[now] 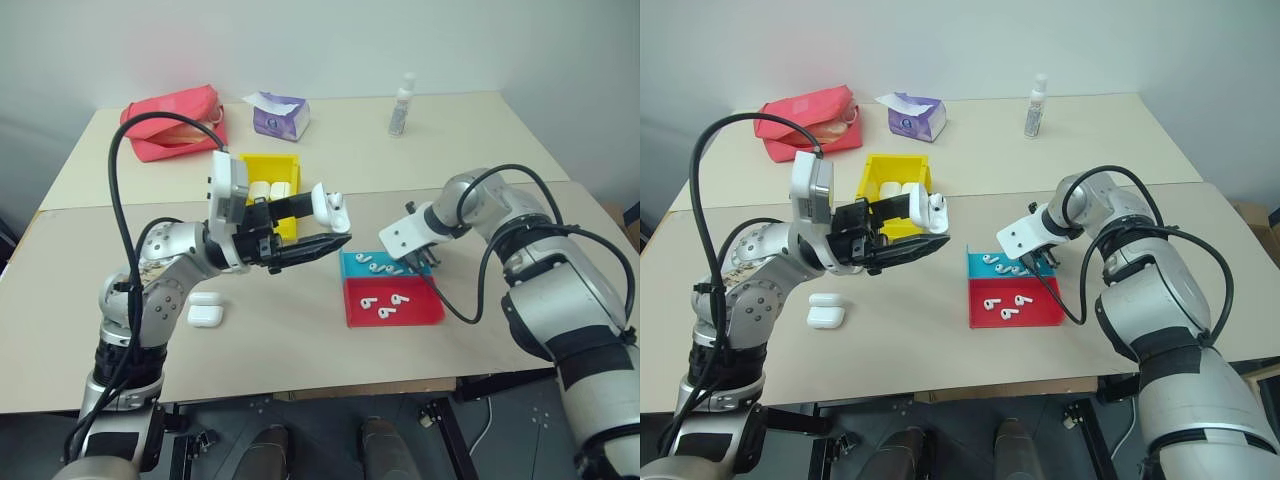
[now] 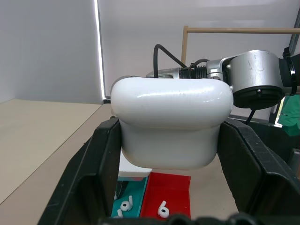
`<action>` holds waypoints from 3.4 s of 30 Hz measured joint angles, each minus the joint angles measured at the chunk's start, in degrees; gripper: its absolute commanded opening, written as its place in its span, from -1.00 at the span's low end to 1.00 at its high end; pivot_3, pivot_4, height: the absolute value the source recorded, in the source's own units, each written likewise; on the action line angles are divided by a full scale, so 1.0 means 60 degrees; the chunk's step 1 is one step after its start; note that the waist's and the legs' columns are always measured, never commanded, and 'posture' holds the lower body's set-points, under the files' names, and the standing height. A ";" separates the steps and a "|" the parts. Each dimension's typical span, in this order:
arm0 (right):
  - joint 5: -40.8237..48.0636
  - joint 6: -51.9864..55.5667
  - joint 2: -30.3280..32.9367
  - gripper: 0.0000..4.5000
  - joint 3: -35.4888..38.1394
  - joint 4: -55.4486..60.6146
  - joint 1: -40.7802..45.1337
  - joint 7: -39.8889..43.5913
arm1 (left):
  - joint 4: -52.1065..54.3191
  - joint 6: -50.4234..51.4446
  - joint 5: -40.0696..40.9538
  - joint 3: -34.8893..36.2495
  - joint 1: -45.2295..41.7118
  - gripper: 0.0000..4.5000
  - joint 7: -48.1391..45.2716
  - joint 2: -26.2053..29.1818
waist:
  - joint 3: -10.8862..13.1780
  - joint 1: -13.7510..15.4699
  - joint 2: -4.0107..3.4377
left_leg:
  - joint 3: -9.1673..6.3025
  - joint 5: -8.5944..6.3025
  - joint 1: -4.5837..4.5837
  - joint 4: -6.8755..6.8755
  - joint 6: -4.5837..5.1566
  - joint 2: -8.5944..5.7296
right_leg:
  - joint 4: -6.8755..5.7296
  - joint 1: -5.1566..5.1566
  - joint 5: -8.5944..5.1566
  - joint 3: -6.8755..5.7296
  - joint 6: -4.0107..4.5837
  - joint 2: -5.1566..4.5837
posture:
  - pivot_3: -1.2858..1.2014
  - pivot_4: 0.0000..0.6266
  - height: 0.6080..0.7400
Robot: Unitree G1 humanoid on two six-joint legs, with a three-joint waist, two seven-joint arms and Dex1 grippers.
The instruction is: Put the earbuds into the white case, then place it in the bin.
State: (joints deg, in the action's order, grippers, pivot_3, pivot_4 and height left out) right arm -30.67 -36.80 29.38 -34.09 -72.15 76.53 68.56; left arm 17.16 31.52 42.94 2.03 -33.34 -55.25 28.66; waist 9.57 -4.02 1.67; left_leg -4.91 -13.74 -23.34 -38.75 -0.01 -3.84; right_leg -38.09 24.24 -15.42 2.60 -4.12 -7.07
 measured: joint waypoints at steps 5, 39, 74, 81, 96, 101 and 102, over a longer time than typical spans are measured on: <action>0.0000 -0.0009 0.0001 -0.72 0.0172 0.0006 -0.0066 0.0015 | 0.0003 0.0000 0.0009 0.0000 0.0004 0.23 0.0012 0.0014 | 0.0000 -0.0002 0.0000 | 0.0000 0.0000 0.0002 0.0000 0.0000 0.0001 | 0.0000 -0.0001 0.0000 0.0000 0.0000 0.0000 | 0.03 -0.52 1.00; 1.6757 1.4517 0.0178 -0.72 0.8287 1.8018 -0.7174 -0.7318 | -0.2130 -0.0448 -0.0398 -0.0652 -0.1594 0.23 -0.1237 -0.1154 | -0.0002 0.0303 -0.0003 | -0.0008 -0.0065 -0.0010 -0.0016 0.0113 -0.0002 | -0.0004 -0.0017 0.0022 -0.0007 -0.0001 -0.0003 | 0.03 -0.52 1.00; 1.5673 1.3780 0.1235 -0.16 0.7348 1.8046 -0.7852 -0.6895 | -0.2200 -0.0451 -0.0423 -0.0686 -0.1616 0.23 -0.1309 -0.1171 | -0.0002 0.0308 -0.0002 | 0.0000 -0.0068 -0.0007 -0.0020 0.0121 -0.0004 | 0.0005 -0.0018 0.0024 -0.0007 -0.0006 -0.0002 | 0.03 -0.52 1.00; 1.5624 1.3752 0.1356 0.39 0.7331 1.8043 -0.7934 -0.6694 | -0.2199 -0.0451 -0.0423 -0.0663 -0.1616 0.23 -0.1308 -0.1122 | -0.0002 0.0312 -0.0003 | 0.0000 -0.0068 -0.0007 -0.0020 0.0121 -0.0004 | 0.0007 -0.0018 0.0024 -0.0007 -0.0006 -0.0001 | 0.03 -0.52 1.00; 1.5949 1.3600 0.1421 -0.61 0.7930 1.7978 -0.7836 -0.6839 | -0.2644 -0.0663 -0.0907 -0.0836 -0.1585 0.23 -0.1426 -0.1110 | -0.0002 0.0318 -0.0002 | 0.0002 -0.0068 -0.0007 -0.0020 0.0121 -0.0005 | 0.0008 -0.0016 0.0024 -0.0006 -0.0006 -0.0002 | 0.03 -0.52 1.00; 1.5791 1.3777 0.2356 -0.98 0.7661 1.7759 -0.6536 -0.6797 | -0.2873 -0.1182 -0.1446 -0.1195 -0.1587 0.23 -0.1738 -0.1185 | -0.0002 0.0305 -0.0003 | 0.0009 -0.0068 -0.0003 -0.0019 0.0122 -0.0008 | 0.0015 -0.0019 0.0024 -0.0003 -0.0005 -0.0002 | 0.03 -0.52 1.00; 1.5641 1.3882 0.2532 -0.98 0.7493 1.7680 -0.6214 -0.6782 | -0.2961 -0.1333 -0.1590 -0.1305 -0.1584 0.23 -0.1800 -0.1242 | -0.0002 0.0312 -0.0003 | 0.0008 -0.0068 -0.0004 -0.0018 0.0122 -0.0008 | 0.0016 -0.0018 0.0024 -0.0004 -0.0005 -0.0003 | 0.03 -0.52 1.00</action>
State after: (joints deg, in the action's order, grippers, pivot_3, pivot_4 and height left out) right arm 63.17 46.49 44.57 10.87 33.93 39.24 27.87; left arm -0.61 23.52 33.40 -5.80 -42.85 -66.05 21.20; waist 9.56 -2.15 1.66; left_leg -4.86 -14.15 -23.36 -38.86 0.72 -3.89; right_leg -37.99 24.13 -15.27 2.57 -4.15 -7.09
